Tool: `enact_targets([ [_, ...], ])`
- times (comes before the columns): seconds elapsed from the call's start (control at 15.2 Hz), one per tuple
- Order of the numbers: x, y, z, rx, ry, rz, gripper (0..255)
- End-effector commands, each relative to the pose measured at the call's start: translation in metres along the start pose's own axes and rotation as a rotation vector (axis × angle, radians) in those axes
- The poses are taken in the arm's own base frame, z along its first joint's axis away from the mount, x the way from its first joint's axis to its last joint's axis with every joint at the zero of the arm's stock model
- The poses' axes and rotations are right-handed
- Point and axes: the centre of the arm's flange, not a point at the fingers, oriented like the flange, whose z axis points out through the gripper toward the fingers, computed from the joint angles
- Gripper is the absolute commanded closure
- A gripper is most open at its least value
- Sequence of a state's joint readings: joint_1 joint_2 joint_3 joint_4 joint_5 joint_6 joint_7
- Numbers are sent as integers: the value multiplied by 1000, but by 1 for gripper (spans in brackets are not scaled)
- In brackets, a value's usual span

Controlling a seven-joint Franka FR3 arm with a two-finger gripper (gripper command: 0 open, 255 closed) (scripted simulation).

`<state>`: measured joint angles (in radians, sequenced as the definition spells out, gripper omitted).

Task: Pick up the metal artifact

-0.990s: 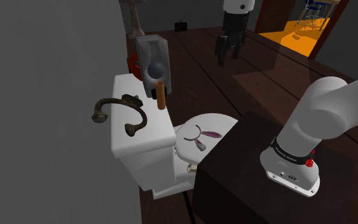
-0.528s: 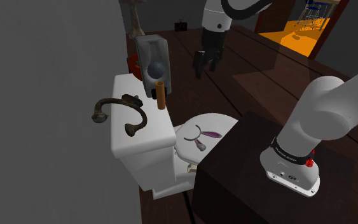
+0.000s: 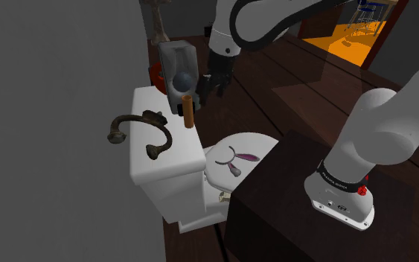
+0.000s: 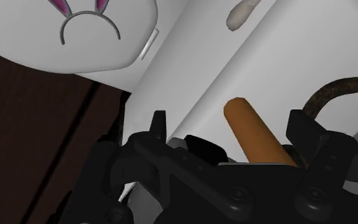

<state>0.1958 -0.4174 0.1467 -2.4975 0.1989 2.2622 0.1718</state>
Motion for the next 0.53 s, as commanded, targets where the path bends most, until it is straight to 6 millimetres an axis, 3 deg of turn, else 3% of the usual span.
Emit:
enact_targets([
  [0.0,9,-15,13,21,27,-16,0],
  [0.46,41,-75,52,92,112,-71,0],
])
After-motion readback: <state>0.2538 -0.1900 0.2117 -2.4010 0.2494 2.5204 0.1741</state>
